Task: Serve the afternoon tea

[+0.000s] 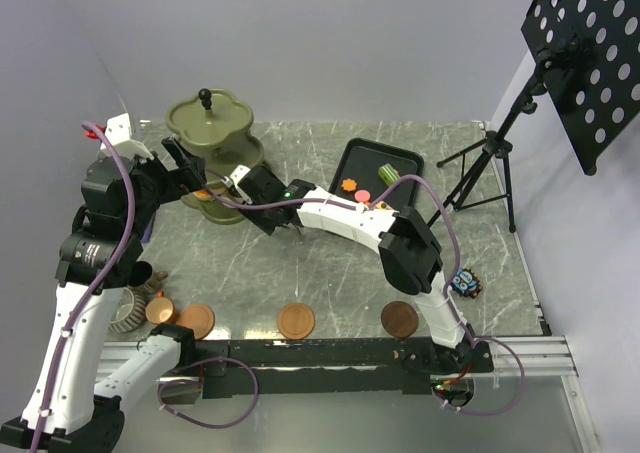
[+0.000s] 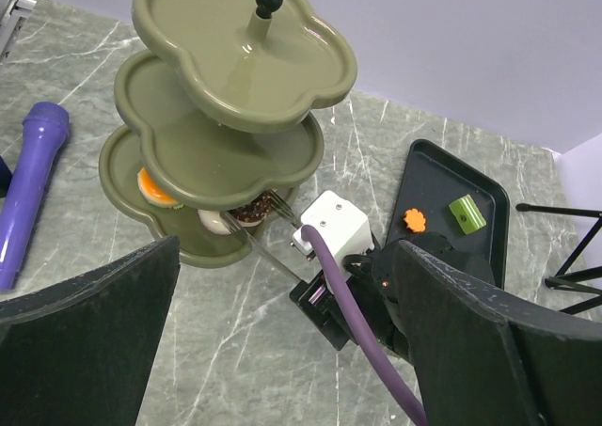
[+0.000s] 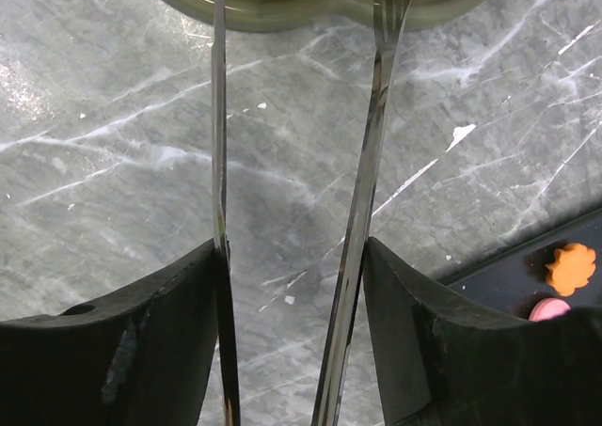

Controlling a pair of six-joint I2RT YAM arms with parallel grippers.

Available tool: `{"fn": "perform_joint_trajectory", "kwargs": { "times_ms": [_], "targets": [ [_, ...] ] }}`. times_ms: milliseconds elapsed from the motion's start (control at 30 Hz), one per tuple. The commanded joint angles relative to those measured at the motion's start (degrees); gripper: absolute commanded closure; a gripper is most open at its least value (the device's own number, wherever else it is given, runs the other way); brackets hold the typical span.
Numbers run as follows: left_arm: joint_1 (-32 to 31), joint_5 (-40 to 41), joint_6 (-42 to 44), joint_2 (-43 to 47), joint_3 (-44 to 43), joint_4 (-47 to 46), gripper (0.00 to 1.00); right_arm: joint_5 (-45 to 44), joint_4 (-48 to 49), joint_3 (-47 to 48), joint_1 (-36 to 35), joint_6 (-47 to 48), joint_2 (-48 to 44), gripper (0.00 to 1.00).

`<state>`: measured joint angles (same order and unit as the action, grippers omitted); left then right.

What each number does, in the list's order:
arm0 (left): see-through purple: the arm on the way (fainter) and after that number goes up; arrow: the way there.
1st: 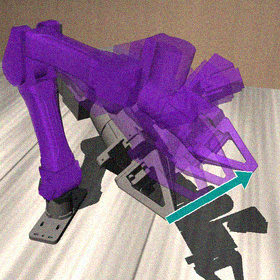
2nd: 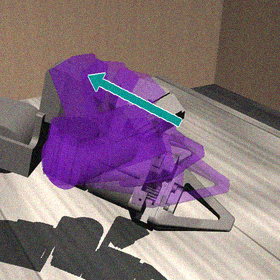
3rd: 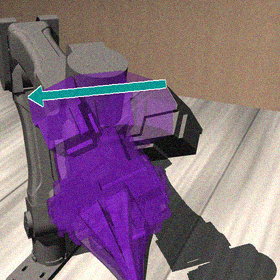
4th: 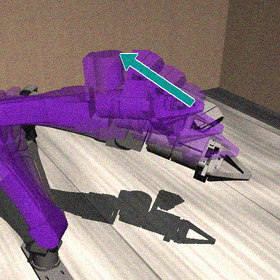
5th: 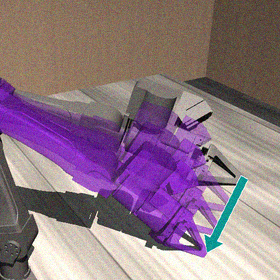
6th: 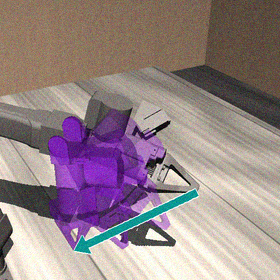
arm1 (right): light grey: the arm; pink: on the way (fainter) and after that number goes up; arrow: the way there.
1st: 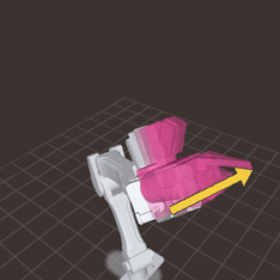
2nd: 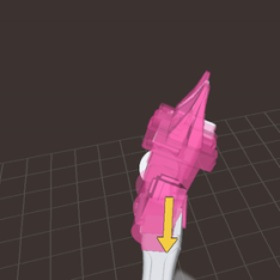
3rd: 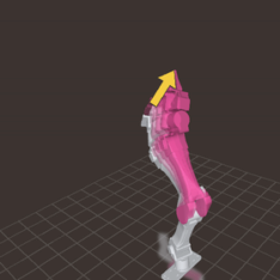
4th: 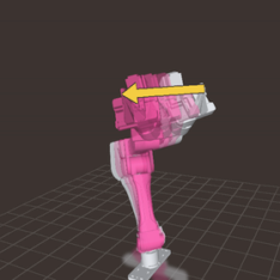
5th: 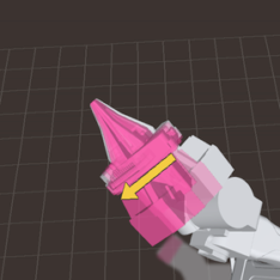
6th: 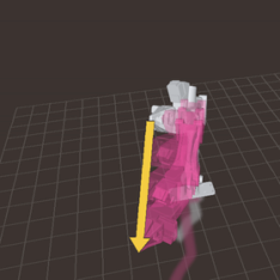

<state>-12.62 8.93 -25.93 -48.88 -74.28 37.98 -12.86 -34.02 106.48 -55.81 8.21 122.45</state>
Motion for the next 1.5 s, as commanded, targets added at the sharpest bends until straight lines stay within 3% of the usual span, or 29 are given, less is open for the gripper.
{"fn": "perform_joint_trajectory", "kwargs": {
  "times_ms": [0,267,567,767,1033,1133,1300,1467],
  "targets": [
    [0.1,0.7,0.9,0.6,-1.7,-1.1,0.00,-1.6,2.1,1.4,0.2,-0.5,-4.1,0.34],
    [0.1,0.5,0.9,0.5,-1.7,-1.1,0.00,-3.8,2.5,-3.4,0.1,-2.1,-9.0,0.30],
    [0.1,-0.1,0.5,0.0,-1.4,-1.3,0.00,-4.4,1.3,-12.8,-1.1,-4.7,-20.5,0.30],
    [0.3,0.4,0.5,-0.2,-1.7,-1.2,0.00,-8.5,-5.6,-21.7,-0.4,-11.4,-29.5,0.33],
    [0.4,-0.1,-0.7,-1.0,-1.6,-1.3,0.00,-12.4,-20.1,-28.7,8.4,-22.2,-40.0,0.36],
    [0.5,-0.5,-1.1,-1.3,-1.4,-1.6,0.00,-8.8,-18.1,-32.0,10.5,-22.0,-43.2,0.35],
    [0.7,-2.0,-2.0,-1.7,-0.8,-1.9,0.00,5.1,-3.8,-43.3,5.6,-13.6,-49.1,0.23],
    [0.8,-2.5,-2.4,-2.1,-1.2,-1.3,0.00,11.8,1.9,-51.4,1.8,-9.9,-48.5,0.14]
  ]
}}
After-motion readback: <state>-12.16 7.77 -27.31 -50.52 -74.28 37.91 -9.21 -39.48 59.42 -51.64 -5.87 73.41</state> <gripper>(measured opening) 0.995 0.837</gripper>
